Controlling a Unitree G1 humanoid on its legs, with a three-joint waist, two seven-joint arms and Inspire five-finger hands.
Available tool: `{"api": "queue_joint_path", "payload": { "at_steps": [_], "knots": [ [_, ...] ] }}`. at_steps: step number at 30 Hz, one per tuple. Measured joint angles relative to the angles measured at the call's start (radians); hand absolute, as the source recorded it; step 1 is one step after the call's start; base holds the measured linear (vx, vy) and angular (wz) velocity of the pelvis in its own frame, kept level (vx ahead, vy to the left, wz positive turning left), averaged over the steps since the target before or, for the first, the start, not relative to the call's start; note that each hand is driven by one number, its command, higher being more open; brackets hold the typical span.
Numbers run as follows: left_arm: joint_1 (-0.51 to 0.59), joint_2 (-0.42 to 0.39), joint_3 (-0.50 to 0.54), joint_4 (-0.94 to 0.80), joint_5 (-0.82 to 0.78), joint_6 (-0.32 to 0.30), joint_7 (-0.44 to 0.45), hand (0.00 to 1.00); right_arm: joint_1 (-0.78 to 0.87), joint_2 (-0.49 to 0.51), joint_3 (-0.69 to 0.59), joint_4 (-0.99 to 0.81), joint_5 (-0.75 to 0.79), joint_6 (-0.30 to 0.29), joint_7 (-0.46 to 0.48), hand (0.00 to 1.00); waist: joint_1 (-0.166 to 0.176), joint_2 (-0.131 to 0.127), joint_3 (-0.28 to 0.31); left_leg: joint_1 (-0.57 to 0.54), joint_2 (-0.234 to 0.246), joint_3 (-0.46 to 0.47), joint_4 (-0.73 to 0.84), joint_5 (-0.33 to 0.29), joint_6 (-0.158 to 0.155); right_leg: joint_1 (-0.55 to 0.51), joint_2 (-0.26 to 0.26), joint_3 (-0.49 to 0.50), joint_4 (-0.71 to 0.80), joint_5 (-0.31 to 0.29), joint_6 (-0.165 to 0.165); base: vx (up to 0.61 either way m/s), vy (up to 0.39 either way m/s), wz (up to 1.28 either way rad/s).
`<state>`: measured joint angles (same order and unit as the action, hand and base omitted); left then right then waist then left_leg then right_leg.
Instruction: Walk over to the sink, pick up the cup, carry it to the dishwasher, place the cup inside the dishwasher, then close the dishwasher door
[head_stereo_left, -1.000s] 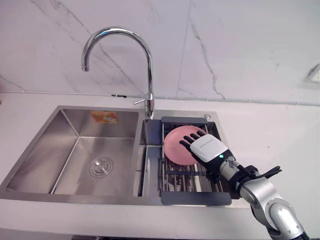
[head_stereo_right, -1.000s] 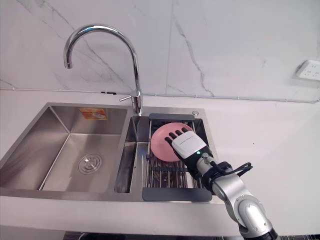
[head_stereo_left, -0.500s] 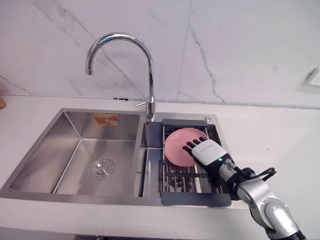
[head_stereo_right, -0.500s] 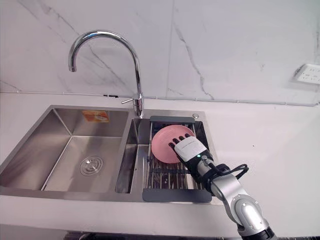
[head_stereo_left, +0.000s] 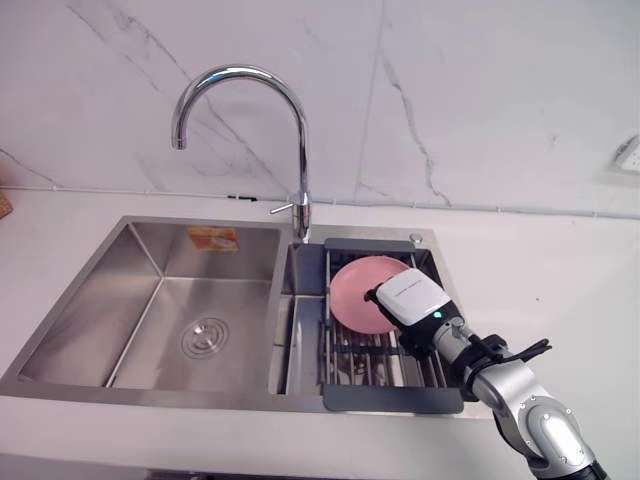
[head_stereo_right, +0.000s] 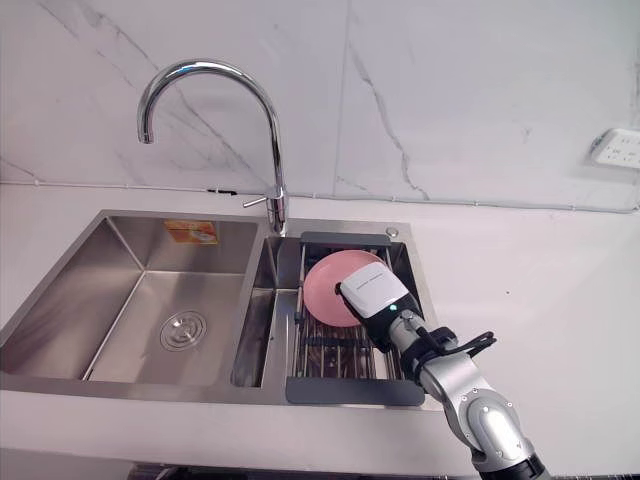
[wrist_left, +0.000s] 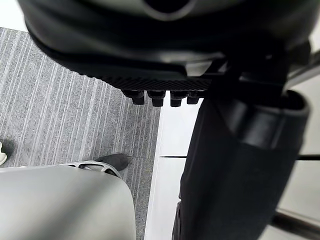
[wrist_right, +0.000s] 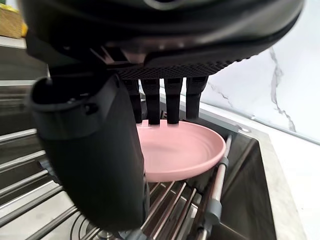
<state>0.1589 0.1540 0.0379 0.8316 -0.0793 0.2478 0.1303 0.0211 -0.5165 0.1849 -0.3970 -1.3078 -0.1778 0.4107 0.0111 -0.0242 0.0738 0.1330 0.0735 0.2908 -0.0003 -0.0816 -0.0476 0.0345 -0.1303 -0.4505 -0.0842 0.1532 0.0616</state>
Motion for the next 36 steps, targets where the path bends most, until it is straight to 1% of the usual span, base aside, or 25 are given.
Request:
{"api": "queue_joint_path", "payload": {
  "at_steps": [4,9,11,15,19,22,24,27,28,32,36],
  "knots": [
    [0.006,-0.004,0.014,0.0,0.0,0.0,-0.001,1.0,0.001,-0.001,0.0,0.003,-0.018,-0.004,0.018,0.0,-0.003,0.0,0.0,0.0,0.0,0.0,0.0,0.0,0.0,0.0,0.0,0.001,0.0,0.0,0.0,0.0,0.0,0.0],
    [0.008,-0.005,0.014,0.001,-0.001,-0.01,-0.001,1.0,0.0,-0.001,0.012,0.03,-0.031,-0.008,0.022,0.0,0.003,0.0,0.0,0.0,0.002,-0.002,0.0,0.0,0.0,0.001,0.001,0.001,-0.001,0.0,0.0,0.0,0.0,0.0],
    [0.01,-0.005,0.014,0.001,-0.001,-0.014,-0.001,1.0,-0.001,-0.001,0.012,0.041,-0.048,0.005,0.016,0.0,0.004,0.0,0.0,0.0,0.002,-0.003,0.002,0.0,0.0,0.002,0.001,0.001,-0.001,0.0,0.0,0.0,0.0,0.0],
    [0.01,-0.005,0.014,0.005,-0.001,-0.018,0.0,1.0,-0.002,-0.001,0.012,0.066,-0.058,0.031,-0.032,0.0,0.003,0.0,0.0,0.0,0.002,-0.004,0.004,0.0,0.0,0.003,0.001,0.001,-0.001,0.001,-0.001,0.0,0.0,0.0],
    [0.012,-0.004,0.014,0.008,0.0,-0.027,0.002,1.0,0.001,-0.001,0.012,0.077,-0.054,0.042,-0.092,0.0,0.0,0.0,0.0,0.0,0.003,-0.003,0.006,-0.001,0.002,0.003,0.003,0.005,-0.001,0.002,-0.003,0.0,0.0,-0.01],
    [0.012,-0.008,0.022,0.008,0.001,-0.036,0.006,1.0,0.015,-0.001,0.004,0.075,-0.041,0.042,-0.162,0.0,-0.002,0.0,0.0,0.0,0.006,0.0,0.006,-0.002,0.002,0.005,0.005,0.007,-0.001,0.002,-0.003,0.0,0.0,0.0],
    [0.013,-0.011,0.028,0.008,0.001,-0.037,0.017,1.0,0.026,-0.001,-0.021,0.071,-0.007,0.041,-0.223,0.0,-0.003,0.0,0.001,0.0,0.009,0.002,0.006,-0.002,0.001,0.005,0.009,0.008,-0.001,0.002,-0.003,0.0,0.0,0.0],
    [0.014,-0.016,0.037,0.007,0.001,-0.038,0.02,1.0,0.027,0.001,-0.065,0.057,0.025,0.044,-0.29,0.0,-0.003,0.002,0.002,0.0,0.012,0.005,0.006,-0.002,0.0,0.004,0.011,0.01,-0.001,0.002,-0.003,0.0,0.0,0.0],
    [0.016,-0.02,0.045,0.004,0.001,-0.04,0.022,1.0,0.026,0.004,-0.104,0.037,0.063,0.053,-0.347,0.0,-0.002,0.003,0.002,0.0,0.012,0.007,0.005,-0.001,-0.001,0.004,0.011,0.01,-0.001,0.002,-0.003,0.0,0.0,0.0],
    [0.025,-0.021,0.052,0.003,0.001,-0.048,0.024,1.0,0.018,0.008,-0.165,-0.012,0.139,0.07,-0.43,0.0,-0.002,0.002,0.002,0.002,0.011,0.009,0.004,-0.001,-0.001,0.004,0.011,0.015,-0.001,0.002,-0.003,0.0,0.0,0.0],
    [0.034,-0.021,0.053,0.003,0.001,-0.055,0.025,1.0,0.014,0.009,-0.188,-0.047,0.189,0.08,-0.462,0.0,-0.002,0.002,0.002,0.006,0.01,0.011,0.003,-0.001,-0.001,0.004,0.01,0.024,-0.001,0.002,-0.002,0.0,0.003,-0.01]
  ]
}}
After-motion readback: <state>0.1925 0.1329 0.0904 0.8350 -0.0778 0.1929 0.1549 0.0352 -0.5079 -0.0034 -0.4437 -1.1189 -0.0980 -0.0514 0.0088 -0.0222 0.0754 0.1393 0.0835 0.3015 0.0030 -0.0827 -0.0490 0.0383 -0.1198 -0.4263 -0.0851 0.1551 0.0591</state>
